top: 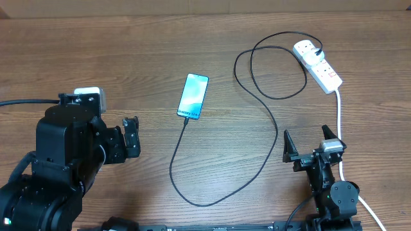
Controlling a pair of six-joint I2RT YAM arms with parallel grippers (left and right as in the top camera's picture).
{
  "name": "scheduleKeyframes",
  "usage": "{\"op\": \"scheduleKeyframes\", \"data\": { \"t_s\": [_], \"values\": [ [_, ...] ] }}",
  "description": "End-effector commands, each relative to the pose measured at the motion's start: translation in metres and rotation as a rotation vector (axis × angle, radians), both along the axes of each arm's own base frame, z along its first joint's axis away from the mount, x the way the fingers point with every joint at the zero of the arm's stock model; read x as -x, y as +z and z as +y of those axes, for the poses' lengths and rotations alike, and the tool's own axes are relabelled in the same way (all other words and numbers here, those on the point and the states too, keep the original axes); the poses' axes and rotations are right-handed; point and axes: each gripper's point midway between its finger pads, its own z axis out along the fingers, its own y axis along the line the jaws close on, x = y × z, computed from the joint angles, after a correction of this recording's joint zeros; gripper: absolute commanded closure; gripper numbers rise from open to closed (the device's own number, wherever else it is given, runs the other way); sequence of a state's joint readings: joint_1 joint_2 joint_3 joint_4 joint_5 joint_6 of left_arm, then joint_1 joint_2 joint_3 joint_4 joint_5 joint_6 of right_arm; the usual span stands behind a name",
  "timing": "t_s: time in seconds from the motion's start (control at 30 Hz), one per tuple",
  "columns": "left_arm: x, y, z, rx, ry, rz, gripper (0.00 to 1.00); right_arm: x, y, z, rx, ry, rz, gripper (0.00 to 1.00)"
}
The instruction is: Plug charger to phone and switch on socket
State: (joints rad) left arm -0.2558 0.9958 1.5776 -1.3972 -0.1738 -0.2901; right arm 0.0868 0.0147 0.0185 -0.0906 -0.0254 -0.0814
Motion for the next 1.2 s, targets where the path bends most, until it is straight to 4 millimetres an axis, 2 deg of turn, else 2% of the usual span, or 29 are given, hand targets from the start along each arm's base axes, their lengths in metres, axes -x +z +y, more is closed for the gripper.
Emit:
{"op": "scheduleKeyframes", "data": {
  "t_s": [0.0, 0.17, 0.3, 0.37, 0.53, 0.73, 0.97, 1.17],
  "values": [
    [0.001, -0.001, -0.004, 0.018, -0.006, 0.006, 0.0, 0.0, -0.001, 0.0, -0.006, -0.003, -0.007, 0.0],
    [-0.002, -0.021, -0.008, 0.029, -0.03, 0.018, 0.01, 0.0, -0.001, 0.0, -0.006, -0.003, -0.007, 0.0],
    [-0.002, -0.056, 0.002, 0.02, -0.002, 0.013, 0.0, 0.0, -0.001, 0.0, -0.006, -0.003, -0.007, 0.0],
    [-0.003, -0.074, -0.001, 0.013, -0.076, -0.036, 0.01, 0.0, -0.001, 0.0, -0.006, -0.003, -0.007, 0.0],
    [-0.01, -0.09, -0.011, -0.049, -0.237, -0.21, 0.0, 0.0, -0.001, 0.0, -0.006, -0.003, -0.007, 0.0],
    [-0.006, -0.116, 0.002, -0.055, -0.184, -0.32, 0.0, 0.0, -0.001, 0.0, -0.006, -0.003, -0.007, 0.0],
    [-0.003, -0.132, 0.015, -0.049, -0.124, -0.456, 0.0, 0.0, -0.001, 0.0, -0.006, -0.003, -0.007, 0.0],
    [-0.01, -0.15, 0.015, -0.052, -0.126, -0.536, 0.0, 0.0, -0.001, 0.0, -0.006, -0.003, -0.007, 0.0]
  ]
}}
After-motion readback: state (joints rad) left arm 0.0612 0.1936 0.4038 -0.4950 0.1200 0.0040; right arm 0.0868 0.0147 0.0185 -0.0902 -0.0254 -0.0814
